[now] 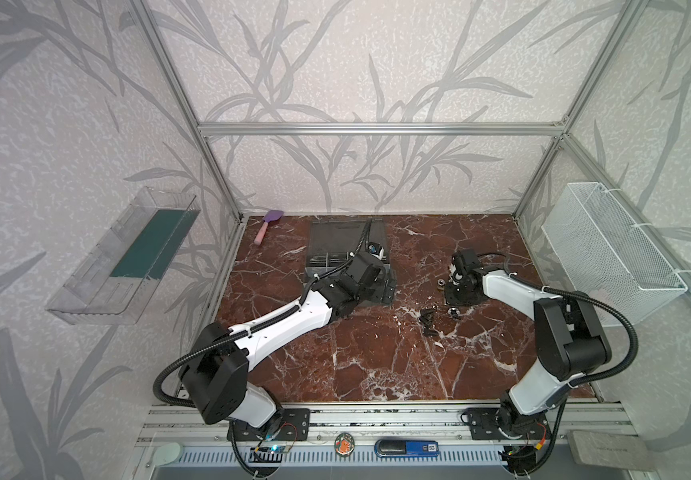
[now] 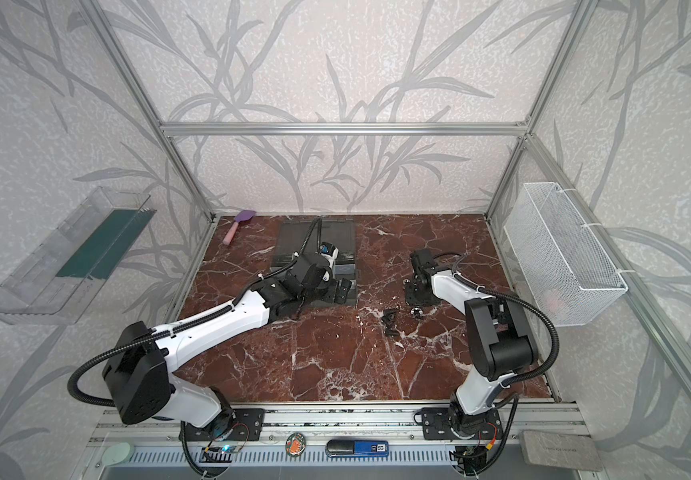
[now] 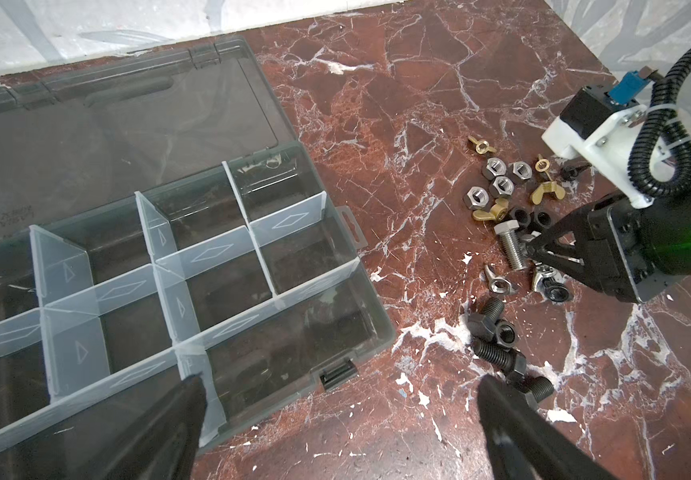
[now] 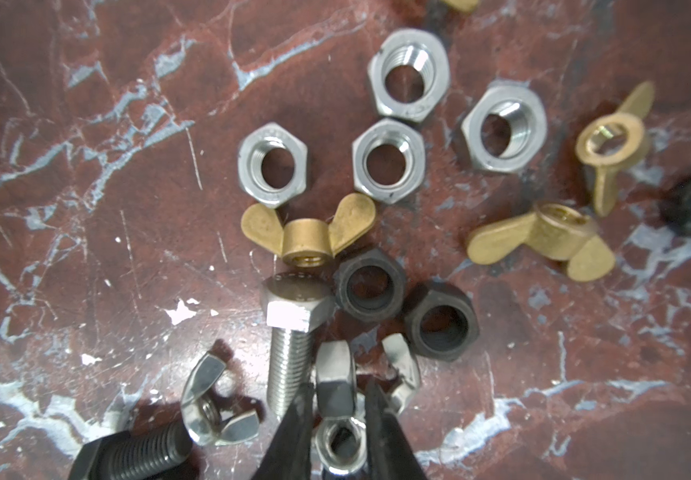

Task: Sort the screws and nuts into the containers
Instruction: 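Lower the right gripper and grasp a silver hex nut from the pile, then carry the silver hex nut with the right gripper into an organizer compartment and release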

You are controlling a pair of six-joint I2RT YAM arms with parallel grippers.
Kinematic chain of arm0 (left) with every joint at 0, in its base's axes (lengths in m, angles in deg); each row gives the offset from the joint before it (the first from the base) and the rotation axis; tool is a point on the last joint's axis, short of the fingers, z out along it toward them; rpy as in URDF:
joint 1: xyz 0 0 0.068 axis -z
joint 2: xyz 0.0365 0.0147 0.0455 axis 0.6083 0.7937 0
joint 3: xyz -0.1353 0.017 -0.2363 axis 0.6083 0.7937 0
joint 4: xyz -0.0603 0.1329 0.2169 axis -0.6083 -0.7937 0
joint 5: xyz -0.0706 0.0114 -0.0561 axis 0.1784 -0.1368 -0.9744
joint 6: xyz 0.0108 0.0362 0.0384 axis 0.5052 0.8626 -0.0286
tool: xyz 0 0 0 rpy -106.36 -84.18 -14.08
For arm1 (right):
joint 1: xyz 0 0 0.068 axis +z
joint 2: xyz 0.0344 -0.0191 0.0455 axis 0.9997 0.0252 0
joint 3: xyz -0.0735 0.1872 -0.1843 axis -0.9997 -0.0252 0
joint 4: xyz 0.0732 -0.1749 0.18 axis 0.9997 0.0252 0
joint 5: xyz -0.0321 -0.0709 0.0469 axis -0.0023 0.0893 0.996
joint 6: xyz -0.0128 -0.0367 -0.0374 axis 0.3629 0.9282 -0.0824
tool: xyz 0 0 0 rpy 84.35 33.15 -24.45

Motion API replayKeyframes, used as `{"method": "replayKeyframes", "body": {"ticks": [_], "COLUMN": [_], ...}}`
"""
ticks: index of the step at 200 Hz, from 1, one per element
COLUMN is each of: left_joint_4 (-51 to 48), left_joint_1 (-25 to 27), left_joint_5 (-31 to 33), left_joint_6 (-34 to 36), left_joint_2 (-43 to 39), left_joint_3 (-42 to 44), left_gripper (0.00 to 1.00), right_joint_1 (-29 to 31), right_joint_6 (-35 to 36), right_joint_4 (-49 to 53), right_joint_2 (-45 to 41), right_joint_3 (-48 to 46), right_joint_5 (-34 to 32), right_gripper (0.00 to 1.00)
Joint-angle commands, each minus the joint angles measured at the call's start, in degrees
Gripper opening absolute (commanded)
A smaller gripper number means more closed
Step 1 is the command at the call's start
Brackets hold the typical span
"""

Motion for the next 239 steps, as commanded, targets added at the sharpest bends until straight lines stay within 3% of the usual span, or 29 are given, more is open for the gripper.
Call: {"method": "replayKeyframes", "body": {"ticks": [1, 87, 132, 174, 217, 239], "left_joint_4": [-0.3, -0.8, -1.3, -6.4, -7.6, -10.8], "left_joint_1": [0.2, 0.3, 0.3, 0.1, -1.2, -3.3], "left_joint_5": [0.1, 0.6, 1.6, 6.9, 9.6, 6.9], "left_joint_6": [-0.5, -0.4, -0.2, 0.5, -0.2, -1.6], "left_joint_2": [0.3, 0.6, 0.6, 1.8, -0.3, -1.6], "left_joint_3": [-1.4, -1.8, -1.9, -5.6, -5.2, -6.9], "left_gripper": [0.99, 1.0, 0.99, 0.99, 1.0, 1.0], "right_joint_1": [-0.2, -0.2, -0.2, 0.0, 3.9, 7.0], "right_joint_6": [0.5, 0.5, 1.0, 1.9, 2.3, 1.6], "right_joint_4": [1.3, 1.6, 2.9, 4.9, 6.5, 5.2], "right_joint_2": [2.5, 2.9, 2.1, -2.2, -3.1, -2.0], "right_joint_3": [1.5, 2.6, 3.8, 5.4, 12.1, 16.1], "right_joint_5": [1.4, 0.4, 0.0, 0.4, 2.1, 4.8], "right_gripper": [0.24, 0.17, 0.04, 0.0, 0.0, 0.0]}}
